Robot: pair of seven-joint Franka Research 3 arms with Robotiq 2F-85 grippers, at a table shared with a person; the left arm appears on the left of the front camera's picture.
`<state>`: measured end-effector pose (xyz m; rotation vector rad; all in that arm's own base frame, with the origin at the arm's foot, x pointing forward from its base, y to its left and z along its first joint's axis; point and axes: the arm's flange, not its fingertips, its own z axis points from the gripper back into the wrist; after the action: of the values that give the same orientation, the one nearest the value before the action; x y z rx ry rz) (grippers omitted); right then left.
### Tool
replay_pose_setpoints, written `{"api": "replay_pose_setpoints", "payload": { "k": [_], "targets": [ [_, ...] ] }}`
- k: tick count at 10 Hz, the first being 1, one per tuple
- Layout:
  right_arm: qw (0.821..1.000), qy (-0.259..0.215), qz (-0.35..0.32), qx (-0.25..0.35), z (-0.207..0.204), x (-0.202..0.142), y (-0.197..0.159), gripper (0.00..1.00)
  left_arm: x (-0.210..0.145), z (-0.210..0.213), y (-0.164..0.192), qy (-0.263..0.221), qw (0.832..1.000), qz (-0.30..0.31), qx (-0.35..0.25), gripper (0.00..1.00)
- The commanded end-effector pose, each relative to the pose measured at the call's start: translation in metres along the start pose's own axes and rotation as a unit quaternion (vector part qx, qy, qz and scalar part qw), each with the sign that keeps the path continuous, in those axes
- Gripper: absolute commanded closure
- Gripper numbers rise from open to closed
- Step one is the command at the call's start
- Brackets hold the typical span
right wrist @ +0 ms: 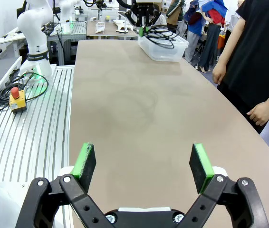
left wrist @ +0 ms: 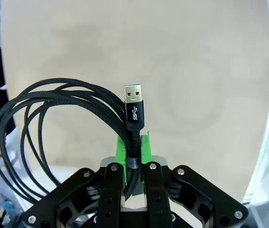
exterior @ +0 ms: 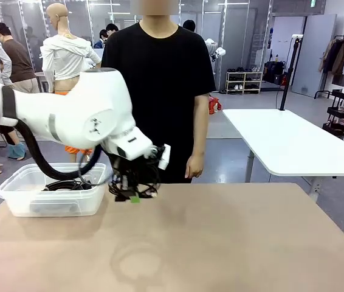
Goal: Organize and store the cables.
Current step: Place the USB Extension Cable into the Organizing box.
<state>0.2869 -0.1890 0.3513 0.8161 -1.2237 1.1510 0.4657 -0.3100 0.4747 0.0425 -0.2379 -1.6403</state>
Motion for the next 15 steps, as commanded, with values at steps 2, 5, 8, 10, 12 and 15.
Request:
{"api": "replay_pose_setpoints", "payload": {
  "k": [2, 5, 8, 10, 12, 15],
  "targets": [
    [1.000, 0.009, -0.002, -0.001, 0.001, 0.003, 0.000, 0.00, -0.100, 0.039, 0.031, -0.001, 1.000, -0.026, 0.009, 0.86],
    [1.000, 0.009, -0.002, -0.001, 0.001, 0.003, 0.000, 0.00, -0.199, 0.042, 0.064, -0.009, 1.000, -0.023, 0.016, 0.86],
    [1.000, 0.009, -0.002, -0.001, 0.001, 0.003, 0.000, 0.00, -0.261, 0.017, 0.089, 0.005, 1.000, -0.003, 0.008, 0.86],
    [1.000, 0.009, -0.002, -0.001, 0.001, 0.003, 0.000, 0.00, -0.282, -0.009, 0.111, -0.012, 0.999, 0.024, -0.018, 0.86],
    [1.000, 0.009, -0.002, -0.001, 0.001, 0.003, 0.000, 0.00, -0.293, -0.028, 0.125, -0.012, 0.998, 0.044, -0.047, 0.86],
    [1.000, 0.009, -0.002, -0.001, 0.001, 0.003, 0.000, 0.00, -0.294, -0.035, 0.124, -0.011, 0.997, 0.049, -0.054, 0.67]
  ]
}}
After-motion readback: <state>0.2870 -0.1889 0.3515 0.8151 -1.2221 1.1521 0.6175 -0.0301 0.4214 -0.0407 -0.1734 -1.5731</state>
